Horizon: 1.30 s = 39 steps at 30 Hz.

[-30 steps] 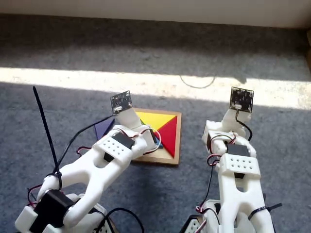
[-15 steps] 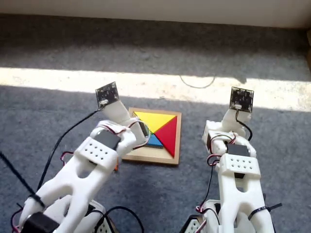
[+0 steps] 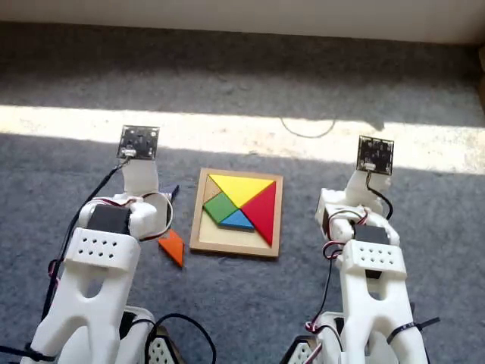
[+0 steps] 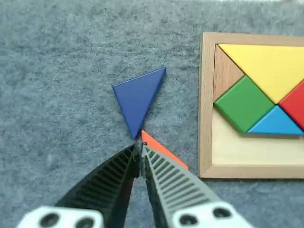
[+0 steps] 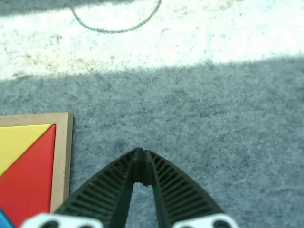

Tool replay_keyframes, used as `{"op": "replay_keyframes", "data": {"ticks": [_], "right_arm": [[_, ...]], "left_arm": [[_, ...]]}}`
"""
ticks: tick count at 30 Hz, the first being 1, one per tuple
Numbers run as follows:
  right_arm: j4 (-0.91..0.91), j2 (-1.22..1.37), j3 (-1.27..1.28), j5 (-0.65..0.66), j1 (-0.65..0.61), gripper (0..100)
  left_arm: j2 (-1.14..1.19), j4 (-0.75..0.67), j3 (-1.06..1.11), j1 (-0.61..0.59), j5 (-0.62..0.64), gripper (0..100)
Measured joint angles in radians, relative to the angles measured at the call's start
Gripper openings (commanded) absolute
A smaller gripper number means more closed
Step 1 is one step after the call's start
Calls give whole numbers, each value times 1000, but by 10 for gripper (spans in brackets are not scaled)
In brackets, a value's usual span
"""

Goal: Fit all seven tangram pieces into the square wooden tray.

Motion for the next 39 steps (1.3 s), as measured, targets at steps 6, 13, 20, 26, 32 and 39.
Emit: {"op": "replay_keyframes", "data": {"ticks": [6, 13, 20, 26, 32, 39], "right_arm": [[0, 0, 0, 0, 0, 5], [0, 0, 0, 0, 0, 5], [0, 0, 0, 0, 0, 5], [0, 0, 0, 0, 0, 5], [0, 0, 0, 5, 0, 5], [0, 0, 0, 5, 0, 5]], "left_arm": [[0, 115, 0, -3, -34, 223], [0, 123, -52, -54, -305, 184], [112, 216, -173, -63, -517, 203], [344, 310, -287, -63, -856, 200], [391, 316, -325, -66, -1165, 204], [397, 269, -304, -66, -1336, 204]]}}
